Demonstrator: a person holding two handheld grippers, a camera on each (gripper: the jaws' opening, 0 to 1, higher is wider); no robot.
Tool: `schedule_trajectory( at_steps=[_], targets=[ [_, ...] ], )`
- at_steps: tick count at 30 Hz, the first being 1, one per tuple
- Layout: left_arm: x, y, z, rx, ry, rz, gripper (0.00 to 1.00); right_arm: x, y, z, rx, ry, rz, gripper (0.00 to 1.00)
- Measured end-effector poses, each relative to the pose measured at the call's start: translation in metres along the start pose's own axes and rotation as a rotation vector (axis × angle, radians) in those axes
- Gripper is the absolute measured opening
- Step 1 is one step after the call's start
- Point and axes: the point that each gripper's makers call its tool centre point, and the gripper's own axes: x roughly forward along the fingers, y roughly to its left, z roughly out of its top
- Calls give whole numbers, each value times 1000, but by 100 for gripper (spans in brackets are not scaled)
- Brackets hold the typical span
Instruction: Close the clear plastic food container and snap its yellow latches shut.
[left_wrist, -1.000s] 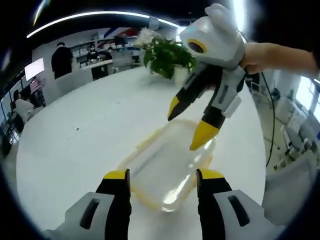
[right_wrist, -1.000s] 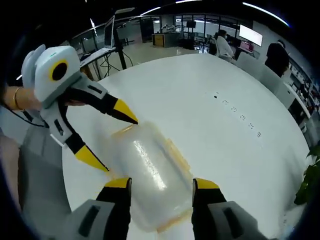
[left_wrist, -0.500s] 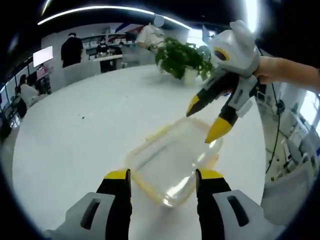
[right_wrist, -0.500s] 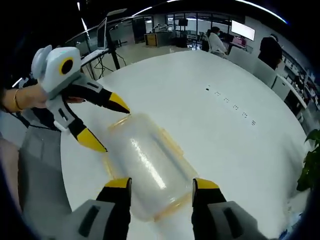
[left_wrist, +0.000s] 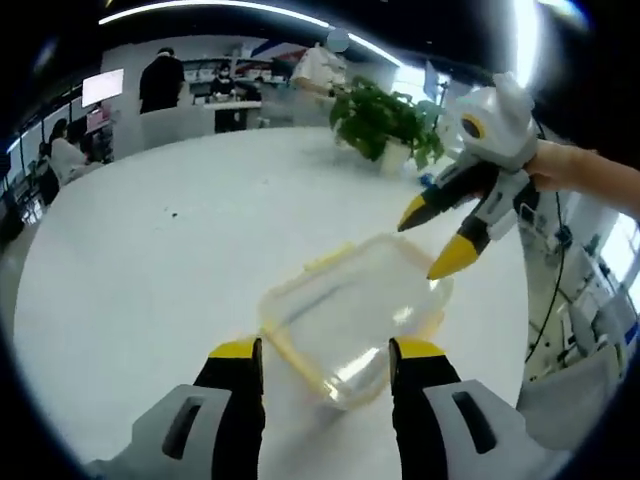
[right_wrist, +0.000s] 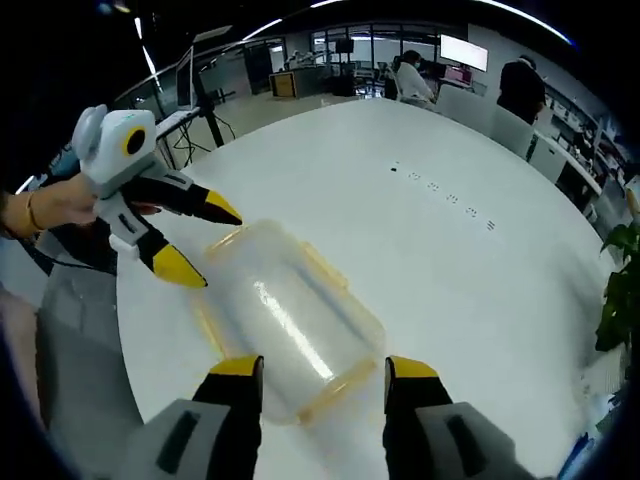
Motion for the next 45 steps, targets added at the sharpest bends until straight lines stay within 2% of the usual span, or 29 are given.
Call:
schedule_trajectory(
  at_steps=[7,12,27,45],
  targets=[
    [3,2,-5,-35,12,-1,47,2,1,-9,38,-2,3,46],
    [4,1,-8,-56,9,-6,47,2,4,-10,101,-19,30,43],
    [7,1,-7,-96,7,-22,42,4,7,-9,127,-48,44,41],
    [-8,28,-11,-145,11,30,41,22,23,12,149,-65,70,40]
  ],
)
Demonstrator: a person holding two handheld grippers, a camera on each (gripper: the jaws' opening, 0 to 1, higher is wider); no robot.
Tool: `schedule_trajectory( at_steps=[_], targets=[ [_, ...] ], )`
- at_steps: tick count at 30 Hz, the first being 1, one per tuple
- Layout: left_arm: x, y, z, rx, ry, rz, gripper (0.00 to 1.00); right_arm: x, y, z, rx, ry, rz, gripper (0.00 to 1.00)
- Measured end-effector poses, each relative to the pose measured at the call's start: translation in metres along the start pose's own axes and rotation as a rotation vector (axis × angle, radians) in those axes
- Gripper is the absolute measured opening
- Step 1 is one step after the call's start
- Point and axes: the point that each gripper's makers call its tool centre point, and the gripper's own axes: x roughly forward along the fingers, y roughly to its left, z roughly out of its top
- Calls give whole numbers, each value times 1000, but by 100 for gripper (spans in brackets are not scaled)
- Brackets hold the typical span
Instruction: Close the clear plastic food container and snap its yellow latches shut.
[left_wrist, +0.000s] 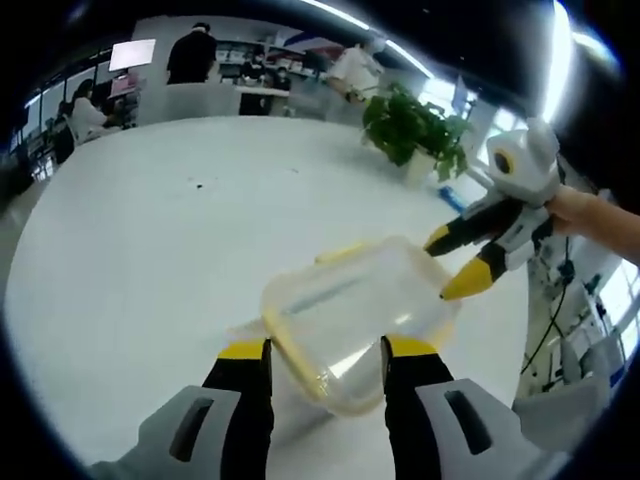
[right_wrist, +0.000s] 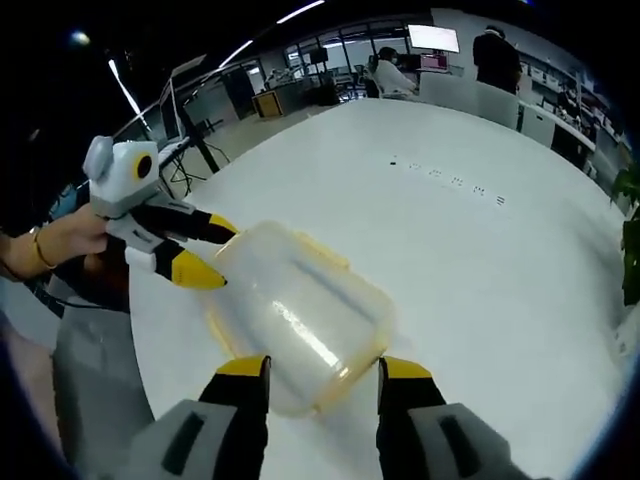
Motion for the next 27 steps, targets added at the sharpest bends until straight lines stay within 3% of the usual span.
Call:
schedule_trajectory(
  at_steps=[27],
  targets=[
    [-19,42,0,-41,-20,60,39,28,17,30,-26,-14,16,40]
  ],
)
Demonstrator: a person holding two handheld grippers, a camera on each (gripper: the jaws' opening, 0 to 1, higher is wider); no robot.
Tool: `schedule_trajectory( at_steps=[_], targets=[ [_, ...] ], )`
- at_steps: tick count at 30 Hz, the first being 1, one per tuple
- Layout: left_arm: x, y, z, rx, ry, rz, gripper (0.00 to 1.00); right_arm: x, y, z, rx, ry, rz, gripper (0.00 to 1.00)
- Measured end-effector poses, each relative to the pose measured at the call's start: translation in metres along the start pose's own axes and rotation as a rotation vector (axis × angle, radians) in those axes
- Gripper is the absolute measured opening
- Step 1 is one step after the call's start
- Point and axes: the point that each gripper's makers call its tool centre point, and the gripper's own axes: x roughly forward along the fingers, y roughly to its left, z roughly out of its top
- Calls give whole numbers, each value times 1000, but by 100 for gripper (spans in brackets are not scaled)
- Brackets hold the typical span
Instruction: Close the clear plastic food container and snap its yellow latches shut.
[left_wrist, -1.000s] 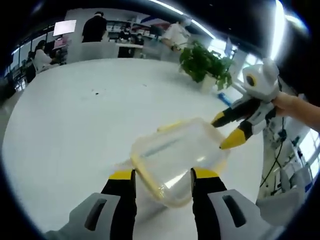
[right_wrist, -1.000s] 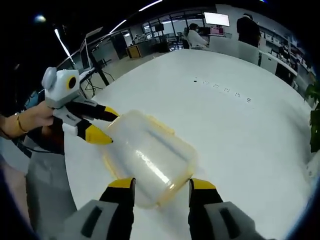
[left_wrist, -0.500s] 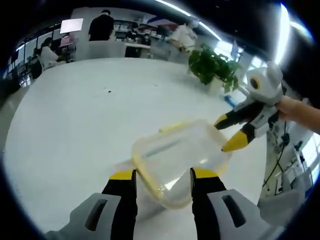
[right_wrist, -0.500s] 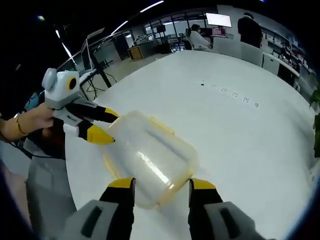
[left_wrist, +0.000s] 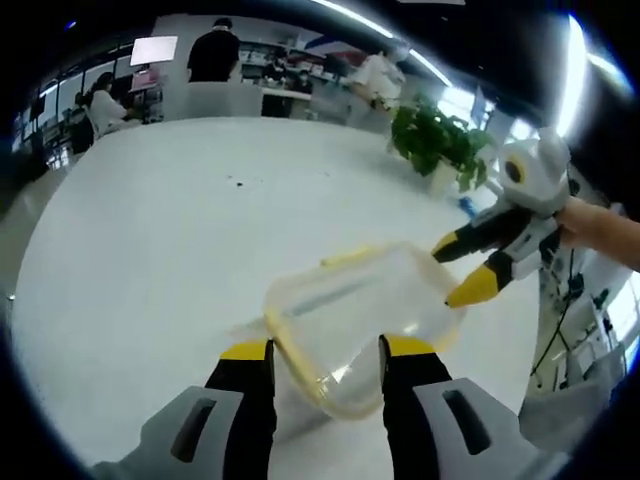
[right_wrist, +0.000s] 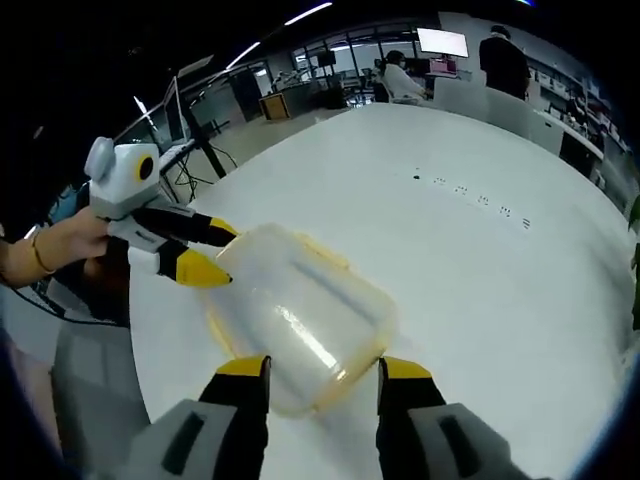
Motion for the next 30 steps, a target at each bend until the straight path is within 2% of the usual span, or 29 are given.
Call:
schedule_trajectory(
  at_steps=[30],
  targets=[
    [14,29,25,-11,-57,14,38,16,-19,30,38,-47,-32,40]
  ],
)
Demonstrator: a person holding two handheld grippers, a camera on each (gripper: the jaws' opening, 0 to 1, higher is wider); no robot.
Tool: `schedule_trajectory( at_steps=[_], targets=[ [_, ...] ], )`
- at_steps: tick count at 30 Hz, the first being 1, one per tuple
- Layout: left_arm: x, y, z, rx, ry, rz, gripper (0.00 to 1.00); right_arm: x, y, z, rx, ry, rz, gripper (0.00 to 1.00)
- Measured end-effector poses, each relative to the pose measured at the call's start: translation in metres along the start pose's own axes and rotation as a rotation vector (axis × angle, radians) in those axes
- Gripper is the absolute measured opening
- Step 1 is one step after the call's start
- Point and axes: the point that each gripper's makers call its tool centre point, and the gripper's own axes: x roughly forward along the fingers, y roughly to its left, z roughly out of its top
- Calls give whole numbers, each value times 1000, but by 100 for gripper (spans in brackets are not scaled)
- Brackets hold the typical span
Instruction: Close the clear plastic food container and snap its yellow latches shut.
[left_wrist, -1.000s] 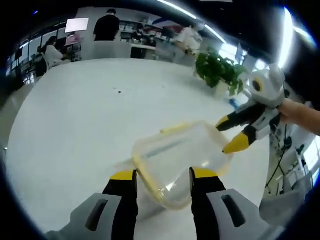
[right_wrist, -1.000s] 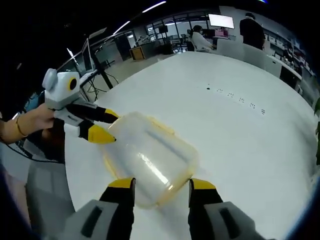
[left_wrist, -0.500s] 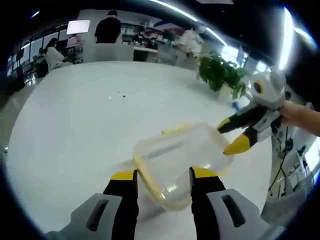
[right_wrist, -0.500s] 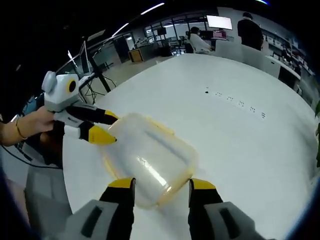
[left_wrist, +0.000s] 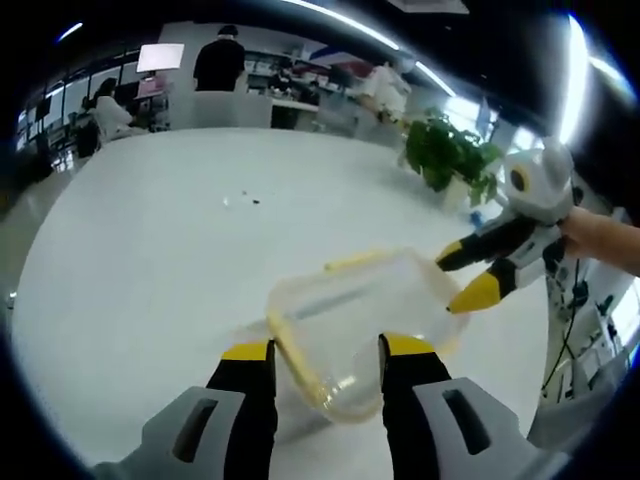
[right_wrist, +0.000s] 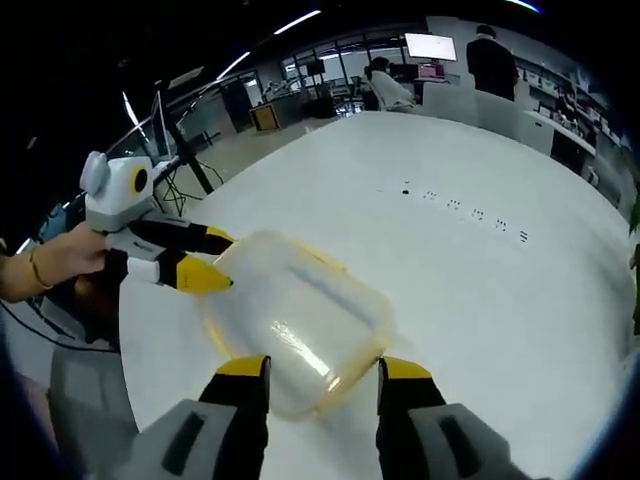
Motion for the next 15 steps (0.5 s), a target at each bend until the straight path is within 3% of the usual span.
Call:
schedule_trajectory(
  at_steps=[15],
  targets=[
    [4,8,6,-12,-17,15,38,5,-5,9,3,-28,-2,41]
  ],
)
